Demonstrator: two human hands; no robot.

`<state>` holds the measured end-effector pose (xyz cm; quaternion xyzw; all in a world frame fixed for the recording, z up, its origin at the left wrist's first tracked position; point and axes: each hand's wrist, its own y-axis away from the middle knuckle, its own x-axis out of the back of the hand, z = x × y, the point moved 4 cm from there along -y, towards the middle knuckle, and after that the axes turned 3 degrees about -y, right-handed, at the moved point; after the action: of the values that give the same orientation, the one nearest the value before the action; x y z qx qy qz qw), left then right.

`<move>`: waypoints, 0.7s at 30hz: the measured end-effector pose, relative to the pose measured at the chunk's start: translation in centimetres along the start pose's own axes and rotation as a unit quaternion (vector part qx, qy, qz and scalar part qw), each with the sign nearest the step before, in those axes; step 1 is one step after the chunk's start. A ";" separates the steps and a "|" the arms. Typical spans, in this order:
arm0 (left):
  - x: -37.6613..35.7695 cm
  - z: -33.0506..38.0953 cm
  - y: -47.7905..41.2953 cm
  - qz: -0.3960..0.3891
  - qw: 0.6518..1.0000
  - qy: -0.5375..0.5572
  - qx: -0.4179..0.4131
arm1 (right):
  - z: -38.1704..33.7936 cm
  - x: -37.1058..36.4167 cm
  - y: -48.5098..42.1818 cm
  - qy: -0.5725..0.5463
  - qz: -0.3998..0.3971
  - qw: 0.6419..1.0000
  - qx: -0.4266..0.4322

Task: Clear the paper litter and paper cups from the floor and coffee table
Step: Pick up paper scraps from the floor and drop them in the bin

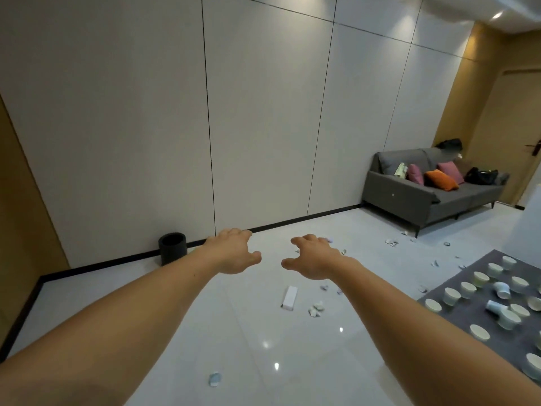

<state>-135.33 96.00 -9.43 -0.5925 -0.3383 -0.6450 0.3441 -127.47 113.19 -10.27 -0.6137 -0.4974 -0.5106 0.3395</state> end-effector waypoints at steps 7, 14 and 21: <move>-2.0 -3.9 -15.8 -0.022 1.000 0.021 -0.002 | 0.4 -0.8 -15.6 0.003 -0.012 1.000 -0.017; -7.6 -7.0 -26.7 -0.069 0.998 0.013 0.005 | 0.8 -6.4 -28.0 -0.022 -0.073 0.997 -0.010; -15.9 -11.1 -36.5 -0.146 0.987 0.025 0.064 | 1.1 -15.6 -40.9 -0.029 -0.177 0.983 0.032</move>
<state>-171.13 106.83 -27.14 -0.4971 -0.4530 -0.6800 0.2920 -166.03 121.33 -29.31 -0.5196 -0.6239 -0.5280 0.2491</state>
